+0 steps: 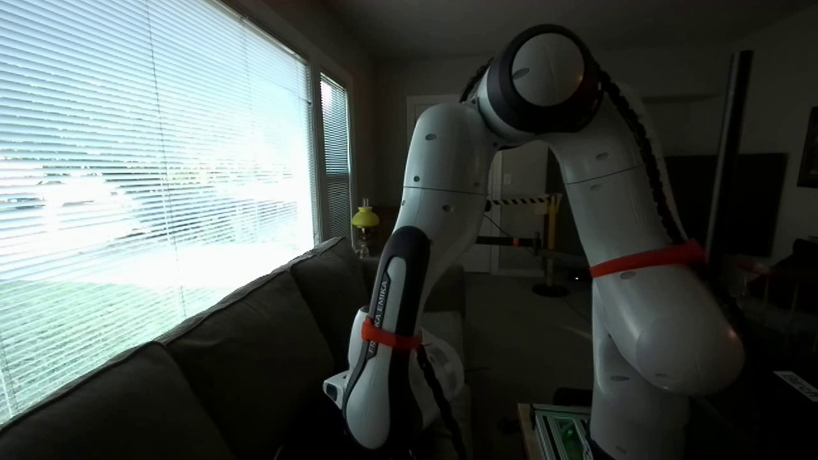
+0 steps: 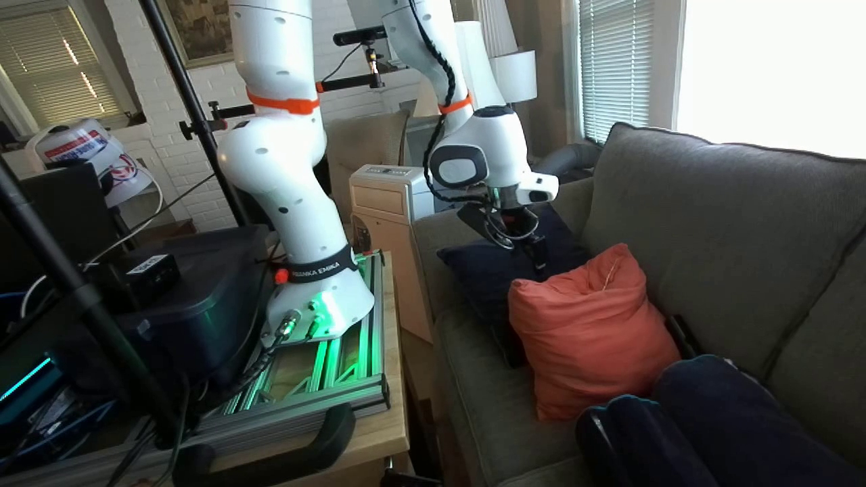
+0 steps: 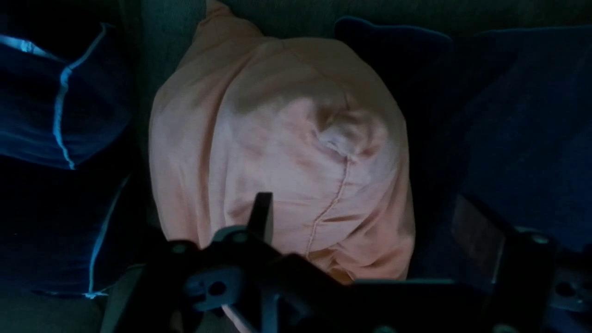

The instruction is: Move the orange pillow to the right

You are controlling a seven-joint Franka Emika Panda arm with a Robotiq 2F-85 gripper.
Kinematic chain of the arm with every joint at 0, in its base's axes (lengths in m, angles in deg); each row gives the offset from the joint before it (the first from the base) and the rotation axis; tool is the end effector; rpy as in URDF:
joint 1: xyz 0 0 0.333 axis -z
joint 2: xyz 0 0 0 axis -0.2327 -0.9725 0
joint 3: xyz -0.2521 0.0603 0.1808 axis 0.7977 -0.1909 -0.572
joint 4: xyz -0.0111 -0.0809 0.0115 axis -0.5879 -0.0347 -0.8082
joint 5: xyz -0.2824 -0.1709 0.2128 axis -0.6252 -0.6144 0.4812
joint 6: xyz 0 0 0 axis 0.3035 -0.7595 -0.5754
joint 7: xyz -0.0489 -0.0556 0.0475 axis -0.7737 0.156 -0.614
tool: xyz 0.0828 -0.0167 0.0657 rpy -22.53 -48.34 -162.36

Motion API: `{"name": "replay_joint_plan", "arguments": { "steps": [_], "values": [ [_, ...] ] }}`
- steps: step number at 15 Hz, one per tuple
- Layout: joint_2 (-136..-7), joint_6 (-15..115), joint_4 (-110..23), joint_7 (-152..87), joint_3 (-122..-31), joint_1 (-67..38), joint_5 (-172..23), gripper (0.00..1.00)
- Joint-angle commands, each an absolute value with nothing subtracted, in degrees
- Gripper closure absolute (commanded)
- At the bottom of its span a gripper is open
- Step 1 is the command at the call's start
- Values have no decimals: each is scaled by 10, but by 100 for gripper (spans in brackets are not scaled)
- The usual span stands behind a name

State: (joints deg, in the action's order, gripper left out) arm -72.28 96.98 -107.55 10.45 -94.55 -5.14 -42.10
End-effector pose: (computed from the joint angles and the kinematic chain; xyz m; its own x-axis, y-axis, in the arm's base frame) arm 0.3894 0.0055 0.1436 0.9604 0.2340 0.1511 0.2419 -0.9696 -0.0362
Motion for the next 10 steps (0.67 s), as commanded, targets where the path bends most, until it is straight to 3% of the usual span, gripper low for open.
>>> {"name": "replay_joint_plan", "arguments": {
  "steps": [1,6,7,8,10],
  "values": [
    [-794,1067,-1072,114,-922,-63,-426,0],
    [-860,1140,-1063,97,-919,-58,-416,1],
    [-870,1148,-1061,90,-927,-48,-419,26],
    [-879,1159,-1059,83,-931,-45,-419,26],
    [-892,1177,-1052,56,-941,-34,-417,40]
  ]
}}
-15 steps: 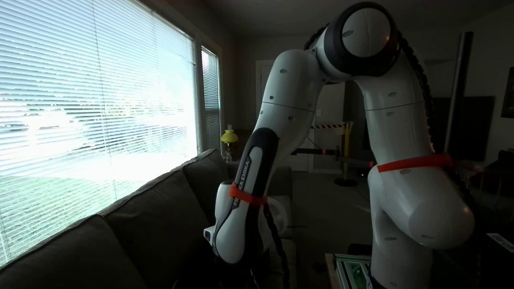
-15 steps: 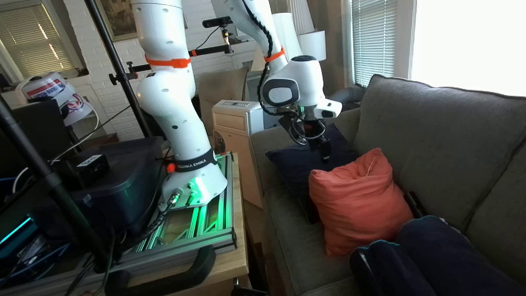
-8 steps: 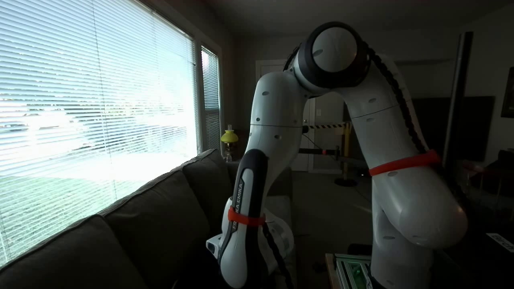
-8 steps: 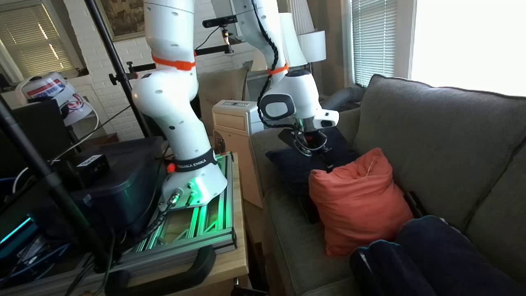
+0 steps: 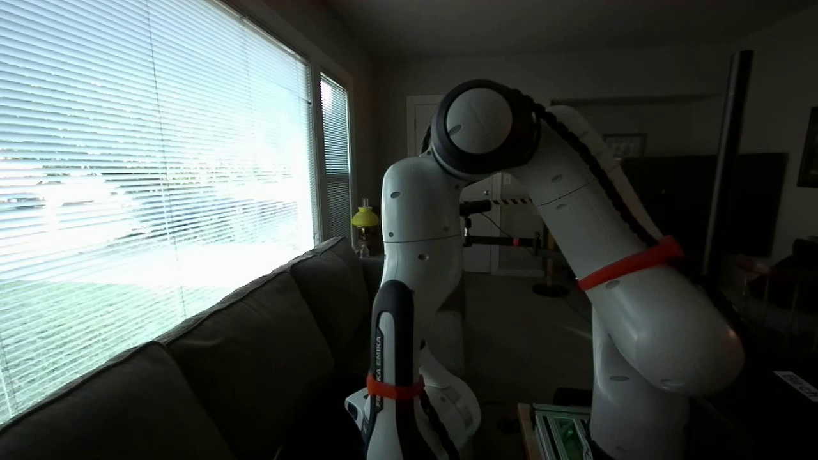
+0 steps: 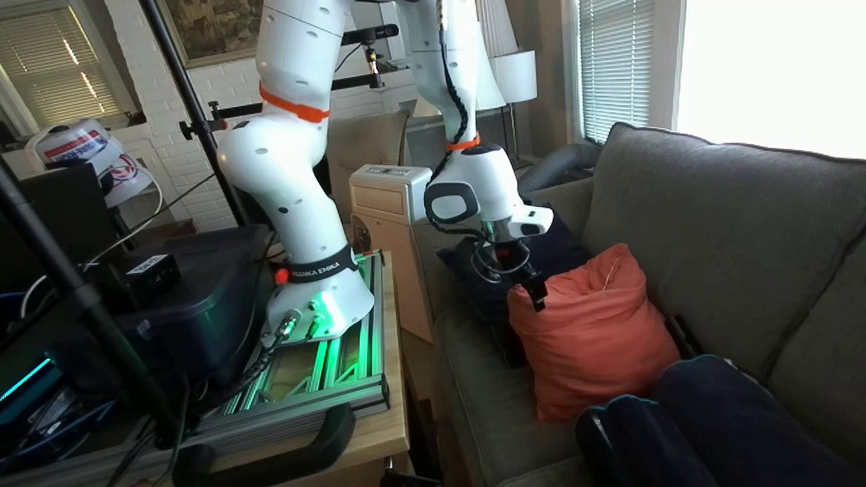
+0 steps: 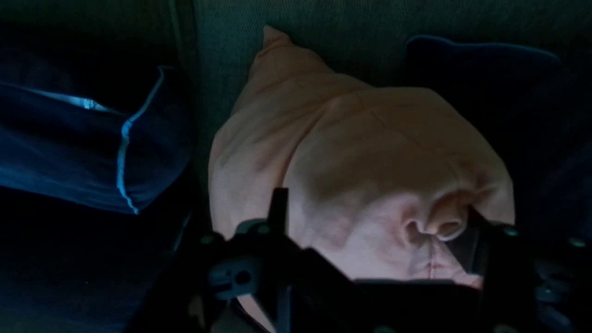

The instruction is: Move the orange pillow to the right

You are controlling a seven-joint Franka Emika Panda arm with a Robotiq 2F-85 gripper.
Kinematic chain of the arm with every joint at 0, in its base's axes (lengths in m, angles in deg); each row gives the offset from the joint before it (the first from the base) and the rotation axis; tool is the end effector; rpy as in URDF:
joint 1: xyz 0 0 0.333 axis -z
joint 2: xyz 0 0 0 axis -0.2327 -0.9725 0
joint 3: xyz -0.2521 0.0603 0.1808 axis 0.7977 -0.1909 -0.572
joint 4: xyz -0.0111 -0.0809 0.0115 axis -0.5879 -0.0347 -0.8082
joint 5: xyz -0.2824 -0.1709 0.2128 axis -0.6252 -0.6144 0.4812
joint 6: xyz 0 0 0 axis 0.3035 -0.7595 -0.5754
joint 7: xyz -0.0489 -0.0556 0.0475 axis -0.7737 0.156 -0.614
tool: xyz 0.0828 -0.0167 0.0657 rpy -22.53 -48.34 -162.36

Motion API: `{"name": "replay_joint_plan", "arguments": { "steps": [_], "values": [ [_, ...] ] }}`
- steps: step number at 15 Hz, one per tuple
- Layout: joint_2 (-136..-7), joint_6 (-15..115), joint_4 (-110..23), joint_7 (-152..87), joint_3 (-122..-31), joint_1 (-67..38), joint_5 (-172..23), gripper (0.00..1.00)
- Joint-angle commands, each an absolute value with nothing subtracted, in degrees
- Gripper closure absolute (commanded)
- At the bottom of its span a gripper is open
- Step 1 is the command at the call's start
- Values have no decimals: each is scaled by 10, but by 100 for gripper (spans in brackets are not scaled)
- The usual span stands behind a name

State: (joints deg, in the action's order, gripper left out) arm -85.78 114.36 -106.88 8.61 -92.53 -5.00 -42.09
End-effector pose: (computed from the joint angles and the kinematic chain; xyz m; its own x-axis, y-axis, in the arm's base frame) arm 0.3678 -0.0178 0.0871 0.9709 0.1612 0.1769 0.1497 -0.9858 0.0765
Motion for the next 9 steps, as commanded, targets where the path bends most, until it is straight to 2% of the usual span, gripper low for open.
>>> {"name": "replay_joint_plan", "arguments": {
  "steps": [1,5,6,7,9],
  "values": [
    [-899,1192,-1050,36,-954,-20,-420,50],
    [-906,1222,-1047,-26,-967,-5,-411,79],
    [-892,1205,-1054,-118,-904,-55,-479,88],
    [-884,1198,-1051,-149,-883,-68,-481,94],
    [-877,1188,-1044,-219,-831,-101,-494,100]
  ]
}}
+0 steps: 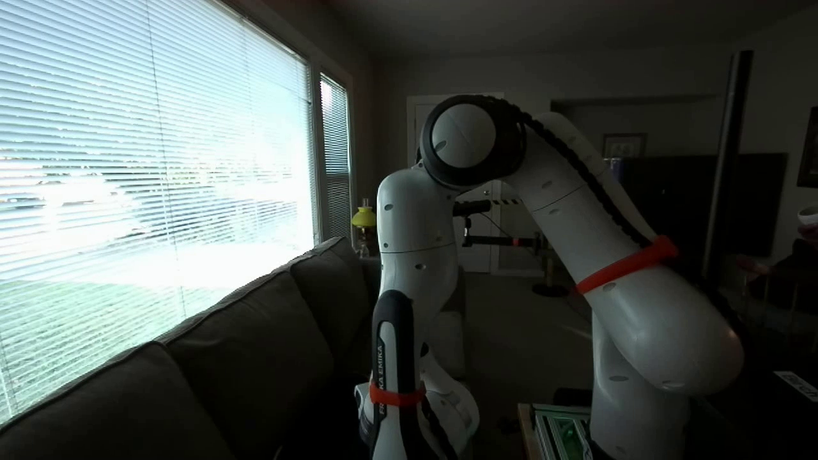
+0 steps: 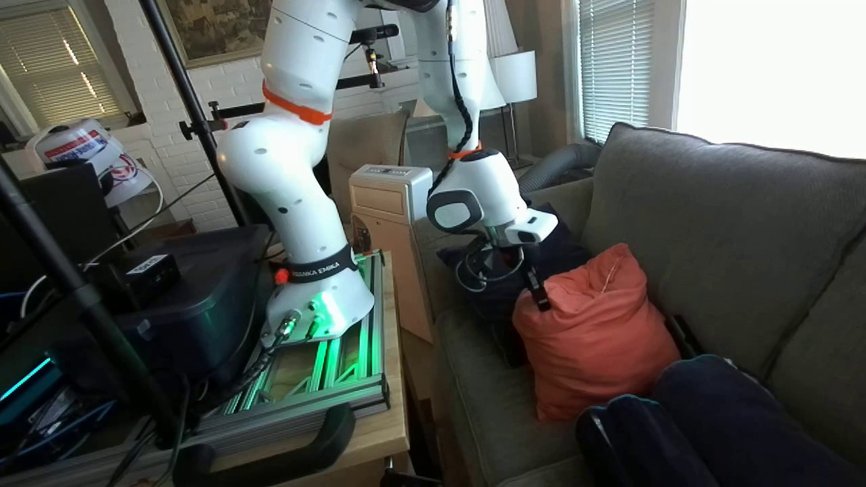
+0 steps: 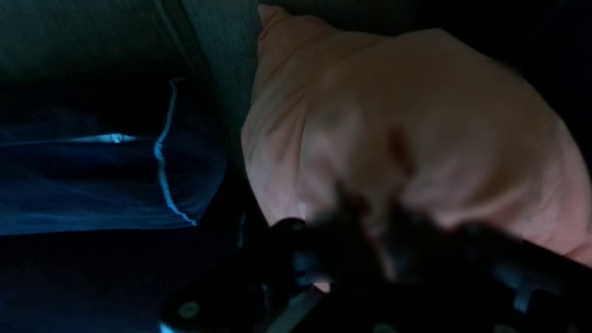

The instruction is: Move the orange pillow to the right

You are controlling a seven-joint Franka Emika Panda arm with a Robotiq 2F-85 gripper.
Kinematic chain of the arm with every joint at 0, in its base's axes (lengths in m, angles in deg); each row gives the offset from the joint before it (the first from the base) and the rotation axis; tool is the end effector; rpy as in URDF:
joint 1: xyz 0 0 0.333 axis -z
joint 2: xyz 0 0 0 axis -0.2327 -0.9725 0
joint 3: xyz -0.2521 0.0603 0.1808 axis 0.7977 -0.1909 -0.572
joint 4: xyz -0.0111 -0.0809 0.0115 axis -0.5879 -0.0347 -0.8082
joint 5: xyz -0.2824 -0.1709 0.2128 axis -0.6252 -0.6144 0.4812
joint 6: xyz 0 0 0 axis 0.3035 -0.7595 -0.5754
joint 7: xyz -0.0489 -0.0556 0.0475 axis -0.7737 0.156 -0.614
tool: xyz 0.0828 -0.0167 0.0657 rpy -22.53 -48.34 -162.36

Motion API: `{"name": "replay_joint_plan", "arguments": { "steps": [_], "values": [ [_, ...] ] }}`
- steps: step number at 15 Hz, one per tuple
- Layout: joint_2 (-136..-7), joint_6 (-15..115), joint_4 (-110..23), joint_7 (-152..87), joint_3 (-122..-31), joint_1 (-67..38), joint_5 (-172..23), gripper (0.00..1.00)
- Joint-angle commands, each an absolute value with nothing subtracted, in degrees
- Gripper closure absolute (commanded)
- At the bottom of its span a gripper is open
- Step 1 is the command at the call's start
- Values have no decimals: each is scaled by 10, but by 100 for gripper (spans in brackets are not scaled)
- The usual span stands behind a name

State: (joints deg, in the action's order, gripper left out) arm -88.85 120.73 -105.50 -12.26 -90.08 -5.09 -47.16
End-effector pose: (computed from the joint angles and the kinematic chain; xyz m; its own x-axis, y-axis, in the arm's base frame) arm 0.3772 -0.0292 0.0824 0.9507 -0.1443 0.2746 -0.1627 -0.9856 0.0455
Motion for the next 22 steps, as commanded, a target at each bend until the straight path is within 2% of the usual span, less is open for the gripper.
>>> {"name": "replay_joint_plan", "arguments": {
  "steps": [1,2,5,9,14,22],
  "values": [
    [-875,1182,-1042,-243,-814,-111,-496,100],
    [-865,1170,-1036,-257,-794,-121,-498,97],
    [-848,1151,-1020,-280,-761,-131,-522,98],
    [-808,1113,-997,-297,-761,-104,-578,98],
    [-747,1024,-967,-358,-820,-35,-608,98],
    [-720,964,-913,-336,-929,81,-578,98]
  ]
}}
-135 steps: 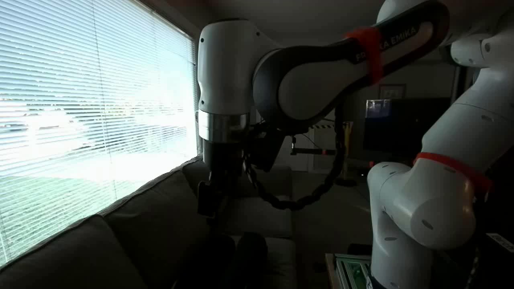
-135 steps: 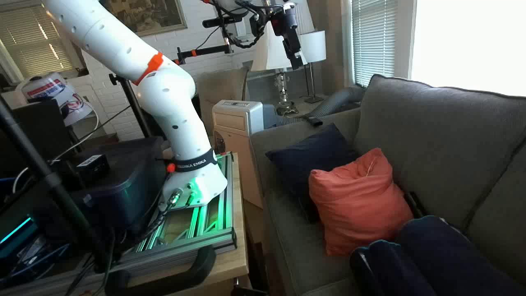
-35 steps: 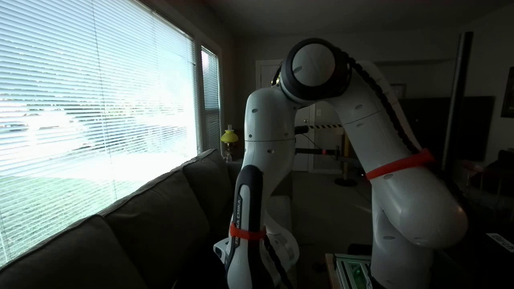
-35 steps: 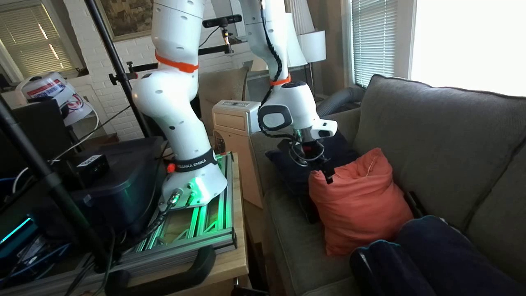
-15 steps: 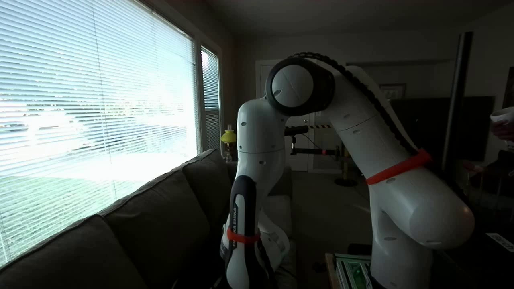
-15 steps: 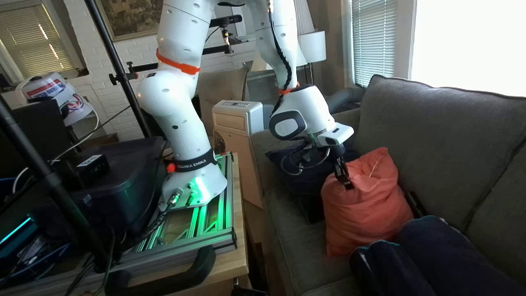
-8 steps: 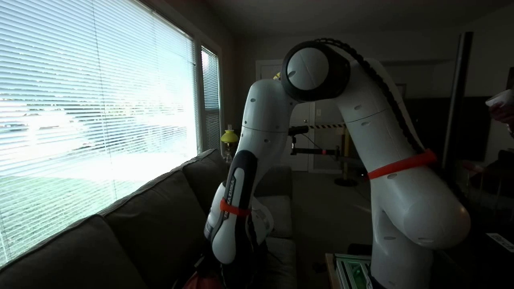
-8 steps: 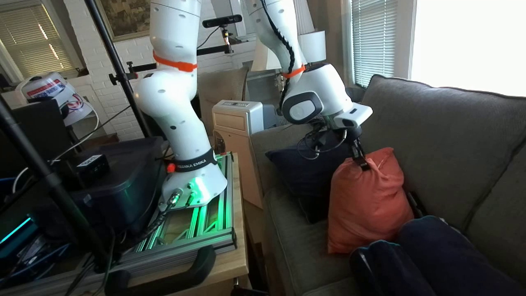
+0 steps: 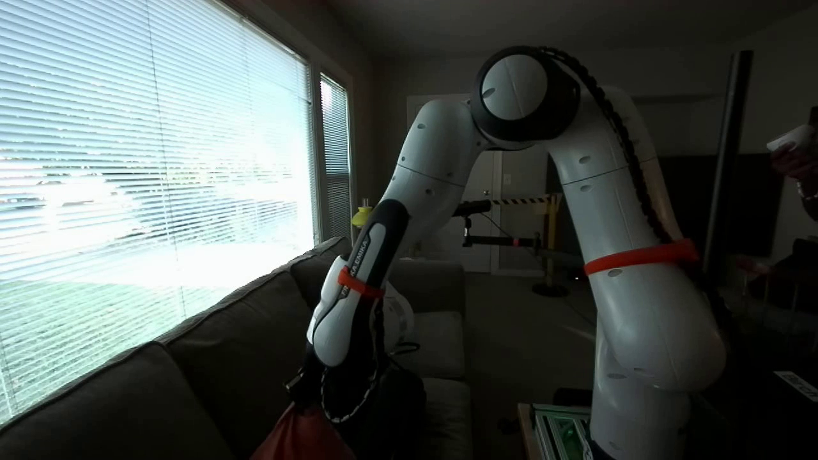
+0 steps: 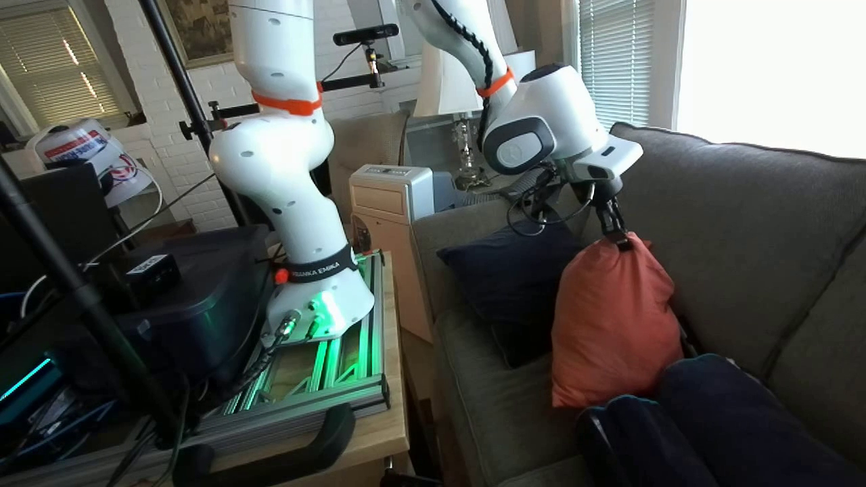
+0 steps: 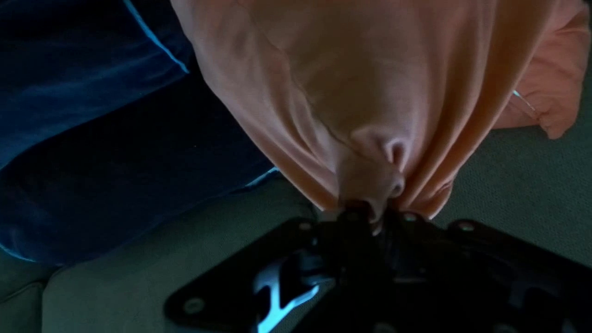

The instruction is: Move the orange pillow to the right

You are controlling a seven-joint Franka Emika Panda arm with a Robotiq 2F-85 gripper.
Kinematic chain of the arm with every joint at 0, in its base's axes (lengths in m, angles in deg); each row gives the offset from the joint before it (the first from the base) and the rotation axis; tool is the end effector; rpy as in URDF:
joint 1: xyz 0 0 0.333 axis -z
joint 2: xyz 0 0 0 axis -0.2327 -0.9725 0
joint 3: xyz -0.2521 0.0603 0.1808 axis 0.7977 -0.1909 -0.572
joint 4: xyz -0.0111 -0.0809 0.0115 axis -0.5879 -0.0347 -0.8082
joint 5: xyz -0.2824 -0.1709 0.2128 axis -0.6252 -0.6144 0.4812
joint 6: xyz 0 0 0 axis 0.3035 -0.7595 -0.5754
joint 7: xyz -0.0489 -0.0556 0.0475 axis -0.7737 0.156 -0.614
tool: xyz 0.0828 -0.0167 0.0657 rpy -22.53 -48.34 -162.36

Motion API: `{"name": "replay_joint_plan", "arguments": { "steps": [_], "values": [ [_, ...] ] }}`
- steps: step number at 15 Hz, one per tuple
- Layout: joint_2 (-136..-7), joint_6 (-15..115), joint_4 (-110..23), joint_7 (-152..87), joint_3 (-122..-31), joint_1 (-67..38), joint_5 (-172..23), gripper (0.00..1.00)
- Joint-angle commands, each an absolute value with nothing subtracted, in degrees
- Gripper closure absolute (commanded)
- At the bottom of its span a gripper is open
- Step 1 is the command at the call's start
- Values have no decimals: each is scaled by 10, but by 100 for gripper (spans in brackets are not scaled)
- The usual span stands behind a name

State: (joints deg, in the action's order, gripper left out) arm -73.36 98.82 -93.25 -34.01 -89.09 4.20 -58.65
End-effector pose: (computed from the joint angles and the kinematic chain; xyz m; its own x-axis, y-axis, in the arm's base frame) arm 0.4956 -0.0959 0.2092 0.8005 -0.4793 0.3598 -0.4521 -0.8770 -0.1625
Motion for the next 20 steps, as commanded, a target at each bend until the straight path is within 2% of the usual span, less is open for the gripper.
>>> {"name": "replay_joint_plan", "arguments": {
  "steps": [1,7,12,14,20],
  "values": [
    [-719,962,-908,-336,-937,89,-578,98],
    [-716,945,-863,-343,-994,145,-564,98],
    [-726,878,-814,-305,-1127,250,-500,98],
    [-724,856,-803,-289,-1152,273,-485,98],
    [-712,801,-791,-275,-1145,294,-502,98]
  ]
}}
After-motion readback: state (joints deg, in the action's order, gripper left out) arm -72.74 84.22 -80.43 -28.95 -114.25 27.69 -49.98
